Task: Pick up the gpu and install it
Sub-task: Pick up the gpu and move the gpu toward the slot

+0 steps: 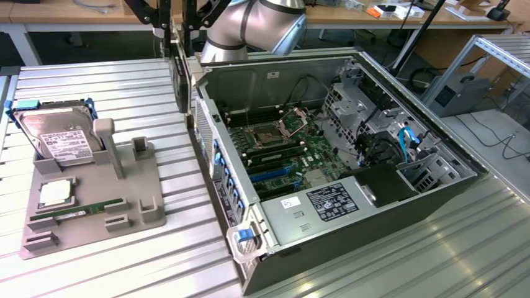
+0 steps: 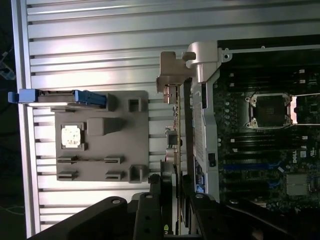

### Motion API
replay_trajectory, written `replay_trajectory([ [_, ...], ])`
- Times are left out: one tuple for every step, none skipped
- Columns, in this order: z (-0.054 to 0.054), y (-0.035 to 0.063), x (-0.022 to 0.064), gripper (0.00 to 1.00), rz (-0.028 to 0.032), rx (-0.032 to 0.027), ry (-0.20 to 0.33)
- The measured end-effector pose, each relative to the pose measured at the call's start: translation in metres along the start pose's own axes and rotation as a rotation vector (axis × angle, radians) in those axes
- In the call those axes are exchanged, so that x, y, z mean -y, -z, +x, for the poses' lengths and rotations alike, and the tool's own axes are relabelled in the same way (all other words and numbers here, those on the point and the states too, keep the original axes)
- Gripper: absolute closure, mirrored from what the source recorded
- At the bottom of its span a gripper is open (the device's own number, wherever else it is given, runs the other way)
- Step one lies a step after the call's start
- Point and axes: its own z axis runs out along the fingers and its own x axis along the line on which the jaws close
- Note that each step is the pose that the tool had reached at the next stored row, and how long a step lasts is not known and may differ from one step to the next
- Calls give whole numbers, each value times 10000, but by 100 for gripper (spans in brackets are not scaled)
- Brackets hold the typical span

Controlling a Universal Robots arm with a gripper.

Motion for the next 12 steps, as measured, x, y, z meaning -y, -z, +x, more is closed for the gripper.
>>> replay_trajectory([
  [-28, -1, -1, 73, 0, 0, 0],
  [-48, -2, -2, 73, 0, 0, 0],
  [-81, -3, -4, 73, 0, 0, 0],
  [-96, -3, -4, 73, 0, -1, -1],
  [-106, -4, -5, 73, 0, -1, -1],
  [-139, -5, -6, 73, 0, 0, 0],
  [-169, -7, -8, 73, 0, 0, -1],
  [-187, -8, -8, 73, -1, 0, 0],
  [-210, -9, -9, 73, 0, 0, 0],
  [-227, -11, -10, 73, 0, 0, 0],
  [-251, -12, -11, 73, 0, 0, 0],
  [-273, -14, -11, 73, -1, 0, 0],
])
